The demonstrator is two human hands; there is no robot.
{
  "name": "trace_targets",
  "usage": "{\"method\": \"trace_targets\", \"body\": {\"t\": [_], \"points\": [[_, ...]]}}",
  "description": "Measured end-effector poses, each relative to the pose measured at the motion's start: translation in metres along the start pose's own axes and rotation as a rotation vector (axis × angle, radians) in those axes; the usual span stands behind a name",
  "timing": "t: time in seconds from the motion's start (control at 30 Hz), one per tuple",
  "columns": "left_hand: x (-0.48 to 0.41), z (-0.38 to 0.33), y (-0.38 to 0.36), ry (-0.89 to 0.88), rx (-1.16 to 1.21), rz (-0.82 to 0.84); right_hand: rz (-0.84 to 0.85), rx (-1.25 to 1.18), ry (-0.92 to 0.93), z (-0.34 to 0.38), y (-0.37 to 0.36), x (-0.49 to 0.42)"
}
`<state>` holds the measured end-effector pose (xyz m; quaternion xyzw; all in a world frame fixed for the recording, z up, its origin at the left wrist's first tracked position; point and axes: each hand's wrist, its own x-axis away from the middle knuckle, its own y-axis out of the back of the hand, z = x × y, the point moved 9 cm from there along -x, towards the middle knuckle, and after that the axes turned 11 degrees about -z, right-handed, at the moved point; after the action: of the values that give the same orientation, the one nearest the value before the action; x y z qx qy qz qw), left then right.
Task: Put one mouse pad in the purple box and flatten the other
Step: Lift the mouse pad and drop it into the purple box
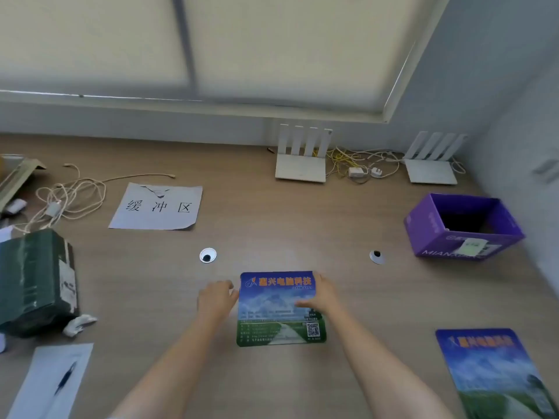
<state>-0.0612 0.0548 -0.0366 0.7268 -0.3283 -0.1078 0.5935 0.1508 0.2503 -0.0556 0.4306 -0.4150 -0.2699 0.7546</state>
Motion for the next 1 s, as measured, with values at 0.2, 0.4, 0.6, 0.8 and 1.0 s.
{"method": "trace_targets", "body": {"t": [0.2, 0.4, 0.6, 0.8, 1.0], "points": [[0.001, 0.021, -0.074, 0.244, 0.283, 0.237, 0.091, -0.131, -0.198, -0.027, -0.04, 0.0], [-0.005, 0.014, -0.108, 0.391, 0.51, 0.223, 0.023, -0.333, -0.382, -0.046, -0.057, -0.006], [-0.001, 0.015, -0.11, 0.51, 0.632, 0.12, 0.019, -0.313, -0.435, -0.049, -0.065, -0.008], [0.002, 0.019, -0.11, 0.594, 0.729, 0.088, -0.006, -0.338, -0.457, -0.05, -0.06, -0.007], [0.0, -0.002, -0.1, 0.527, 0.788, 0.067, -0.094, -0.428, -0.492, -0.054, -0.063, -0.01]]}}
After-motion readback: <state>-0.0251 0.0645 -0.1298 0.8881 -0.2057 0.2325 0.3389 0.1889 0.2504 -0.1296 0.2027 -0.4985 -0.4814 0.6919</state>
